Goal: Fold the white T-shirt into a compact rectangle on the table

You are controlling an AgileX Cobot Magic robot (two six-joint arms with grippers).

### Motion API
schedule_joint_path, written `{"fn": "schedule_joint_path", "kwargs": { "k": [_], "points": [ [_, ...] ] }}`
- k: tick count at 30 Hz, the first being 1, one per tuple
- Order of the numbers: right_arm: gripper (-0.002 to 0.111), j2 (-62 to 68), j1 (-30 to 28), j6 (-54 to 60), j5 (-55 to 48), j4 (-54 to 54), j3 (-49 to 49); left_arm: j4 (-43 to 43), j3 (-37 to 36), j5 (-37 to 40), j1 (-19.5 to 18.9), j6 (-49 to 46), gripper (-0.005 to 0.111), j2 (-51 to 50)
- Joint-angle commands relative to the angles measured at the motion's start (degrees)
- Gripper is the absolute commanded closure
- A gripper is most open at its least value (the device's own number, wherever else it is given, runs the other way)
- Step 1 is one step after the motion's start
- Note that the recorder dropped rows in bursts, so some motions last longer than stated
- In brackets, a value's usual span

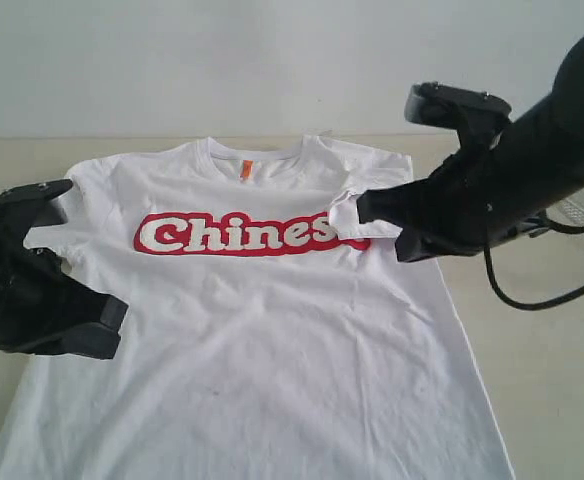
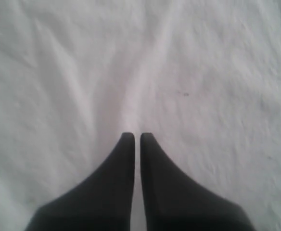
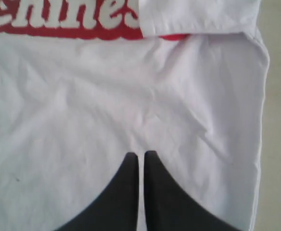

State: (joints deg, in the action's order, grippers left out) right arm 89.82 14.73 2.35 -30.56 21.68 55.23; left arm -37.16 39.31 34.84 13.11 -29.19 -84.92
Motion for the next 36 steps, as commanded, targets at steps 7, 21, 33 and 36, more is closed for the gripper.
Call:
{"fn": "schedule_joint_path", "kwargs": {
  "k": [7,21,33,36],
  "points": [
    [0.109,12.4,-4.0,1.3,7.5,-1.2,9.5,-0.9,0.3,0.7,0.1,-0.3,0.102,0.3],
    [0.109,33.2,-6.9,-2.4,4.4,-1.0,31.7,-1.2,0.3,0.4,0.1,-0.3,0.102,0.3],
    [0.109,36.8,-6.9,-5.9,10.9,-1.0,31.8,-3.9,0.3,0.7,0.1,-0.3,0.102,0.3],
    [0.109,36.9,-6.9,-6.8,13.6,-0.9,31.9,-3.9,0.3,0.7,0.1,-0.3,0.102,0.3]
  ]
}}
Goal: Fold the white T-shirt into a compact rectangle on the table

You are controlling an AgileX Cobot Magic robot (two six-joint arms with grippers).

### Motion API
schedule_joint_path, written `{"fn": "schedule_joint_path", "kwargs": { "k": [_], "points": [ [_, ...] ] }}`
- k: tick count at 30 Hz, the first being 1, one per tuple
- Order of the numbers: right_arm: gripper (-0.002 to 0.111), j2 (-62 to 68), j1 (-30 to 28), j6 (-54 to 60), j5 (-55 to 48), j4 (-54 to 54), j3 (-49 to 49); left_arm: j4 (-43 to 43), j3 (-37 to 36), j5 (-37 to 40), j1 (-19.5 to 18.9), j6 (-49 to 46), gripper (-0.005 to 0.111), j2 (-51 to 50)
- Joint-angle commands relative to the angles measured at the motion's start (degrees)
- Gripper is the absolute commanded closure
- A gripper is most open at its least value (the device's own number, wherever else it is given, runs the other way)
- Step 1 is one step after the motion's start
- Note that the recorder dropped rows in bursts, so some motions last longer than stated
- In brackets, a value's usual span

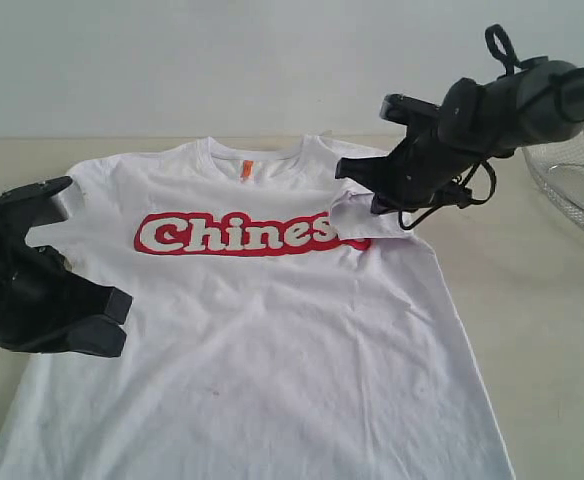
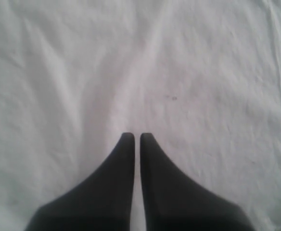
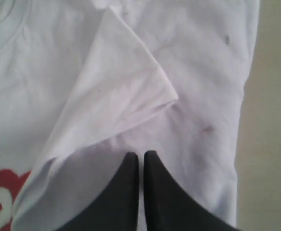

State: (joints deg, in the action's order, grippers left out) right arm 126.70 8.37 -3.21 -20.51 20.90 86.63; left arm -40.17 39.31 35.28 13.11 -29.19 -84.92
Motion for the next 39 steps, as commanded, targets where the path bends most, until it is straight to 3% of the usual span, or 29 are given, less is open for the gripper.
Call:
{"fn": "schedule_joint_path", "kwargs": {
  "k": [1,13,18,29,39],
  "points": [
    [0.109,0.0,-0.5,-1.4,3.7,-0.1,0.8,-0.9,0.3,0.3,0.1,-0.4,0.102,0.3],
    [0.109,2.6,-0.5,-0.8,-1.1,3.7,9.8,-0.9,0.3,0.3,0.1,-1.2,0.102,0.3],
    [0.109,1.9,-1.5,-0.7,-8.0,2.3,10.0,-0.9,0.3,0.1,0.1,-1.8,0.102,0.3],
    [0.109,1.9,-1.5,-1.4,-12.5,-1.8,10.0,-1.1,0.3,-1.2,0.1,-2.2,0.102,0.3],
    [0.109,5.2,-1.0,-10.0,-6.0,-2.9,9.9,-1.4,0.3,-1.2,0.1,-2.2,0.102,0.3]
  ]
}}
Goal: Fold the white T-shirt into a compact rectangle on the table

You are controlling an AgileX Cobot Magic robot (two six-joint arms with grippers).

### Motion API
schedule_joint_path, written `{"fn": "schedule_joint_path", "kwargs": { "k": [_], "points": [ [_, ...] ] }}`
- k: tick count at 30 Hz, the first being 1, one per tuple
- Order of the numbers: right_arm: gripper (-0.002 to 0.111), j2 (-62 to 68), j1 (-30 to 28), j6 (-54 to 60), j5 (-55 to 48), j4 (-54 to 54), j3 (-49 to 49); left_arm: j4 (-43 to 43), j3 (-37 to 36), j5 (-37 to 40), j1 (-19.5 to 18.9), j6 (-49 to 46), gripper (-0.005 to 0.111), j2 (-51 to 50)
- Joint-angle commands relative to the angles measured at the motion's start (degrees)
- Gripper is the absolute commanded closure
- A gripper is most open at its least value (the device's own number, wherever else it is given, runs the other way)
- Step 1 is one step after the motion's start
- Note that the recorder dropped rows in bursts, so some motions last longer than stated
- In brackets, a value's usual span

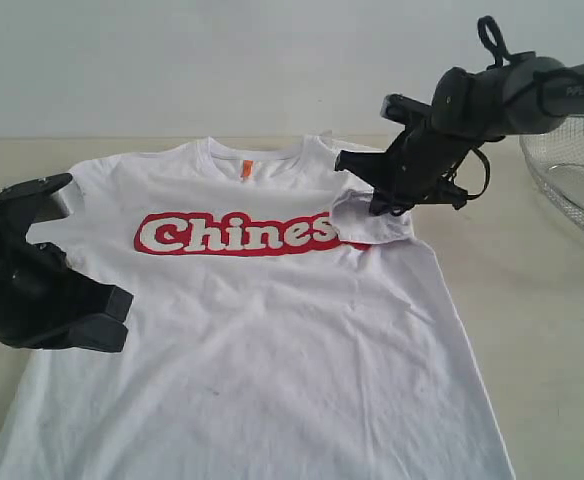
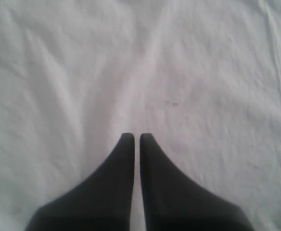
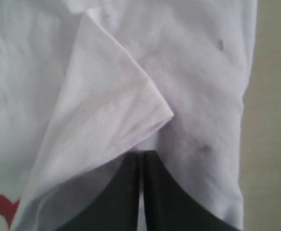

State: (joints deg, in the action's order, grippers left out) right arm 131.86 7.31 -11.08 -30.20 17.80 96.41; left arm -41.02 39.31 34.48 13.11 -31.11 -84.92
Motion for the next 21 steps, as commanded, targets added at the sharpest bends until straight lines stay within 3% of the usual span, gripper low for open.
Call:
{"fn": "schedule_joint_path", "kwargs": {
  "k": [1,5,12,21],
  "points": [
    [0.109,0.1,0.4,-2.1,5.3,1.4,0.2,-0.5,0.3,-0.5,0.1,-0.2,0.102,0.3],
    [0.109,0.1,2.6,-1.6,9.8,4.4,0.5,-0.5,0.3,-0.5,0.1,-0.2,0.102,0.3],
    [0.109,0.1,4.6,2.2,7.5,5.0,4.8,-0.5,0.3,-1.4,0.1,-0.2,0.102,0.3],
    [0.109,0.0,0.6,6.7,0.3,4.4,7.0,-0.5,0.3,-1.4,0.1,-0.2,0.102,0.3]
  ]
}}
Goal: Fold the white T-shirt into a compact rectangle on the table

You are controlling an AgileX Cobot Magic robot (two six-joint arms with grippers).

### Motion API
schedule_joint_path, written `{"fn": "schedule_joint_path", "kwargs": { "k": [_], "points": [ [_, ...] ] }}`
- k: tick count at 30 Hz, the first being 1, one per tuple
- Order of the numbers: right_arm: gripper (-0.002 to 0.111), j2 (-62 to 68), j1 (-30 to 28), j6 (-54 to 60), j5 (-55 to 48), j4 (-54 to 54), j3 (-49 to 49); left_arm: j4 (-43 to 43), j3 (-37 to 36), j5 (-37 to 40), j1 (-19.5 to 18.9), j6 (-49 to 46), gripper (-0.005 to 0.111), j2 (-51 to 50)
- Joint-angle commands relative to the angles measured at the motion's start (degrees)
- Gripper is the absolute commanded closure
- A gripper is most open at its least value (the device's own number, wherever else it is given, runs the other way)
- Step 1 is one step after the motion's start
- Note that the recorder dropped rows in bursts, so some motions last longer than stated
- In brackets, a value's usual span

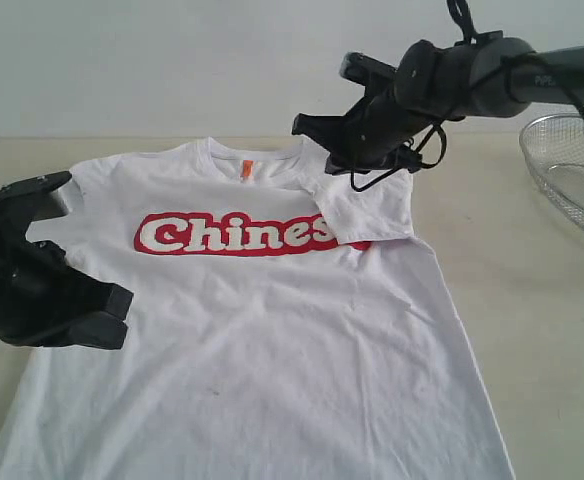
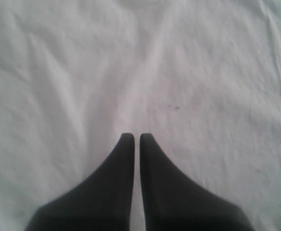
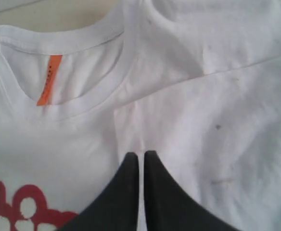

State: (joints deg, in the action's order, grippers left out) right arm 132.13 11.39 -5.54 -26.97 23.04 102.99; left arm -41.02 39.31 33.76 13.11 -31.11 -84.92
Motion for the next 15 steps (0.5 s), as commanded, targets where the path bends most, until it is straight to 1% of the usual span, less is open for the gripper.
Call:
{"fn": "schedule_joint_path", "kwargs": {
  "k": [1,5,15],
  "points": [
    [0.109,-0.3,-4.7,1.2,-3.5,-0.8,0.5,-0.5,0.3,-0.6,0.1,-0.2,0.102,0.3],
    [0.109,-0.2,-7.9,2.4,-5.1,-1.7,0.5,-0.5,0.3,-0.6,0.1,-0.2,0.102,0.3],
    [0.109,2.9,-7.9,5.0,-4.8,-2.4,0.5,-0.5,0.3,-0.8,0.1,-0.2,0.102,0.3]
  ]
}}
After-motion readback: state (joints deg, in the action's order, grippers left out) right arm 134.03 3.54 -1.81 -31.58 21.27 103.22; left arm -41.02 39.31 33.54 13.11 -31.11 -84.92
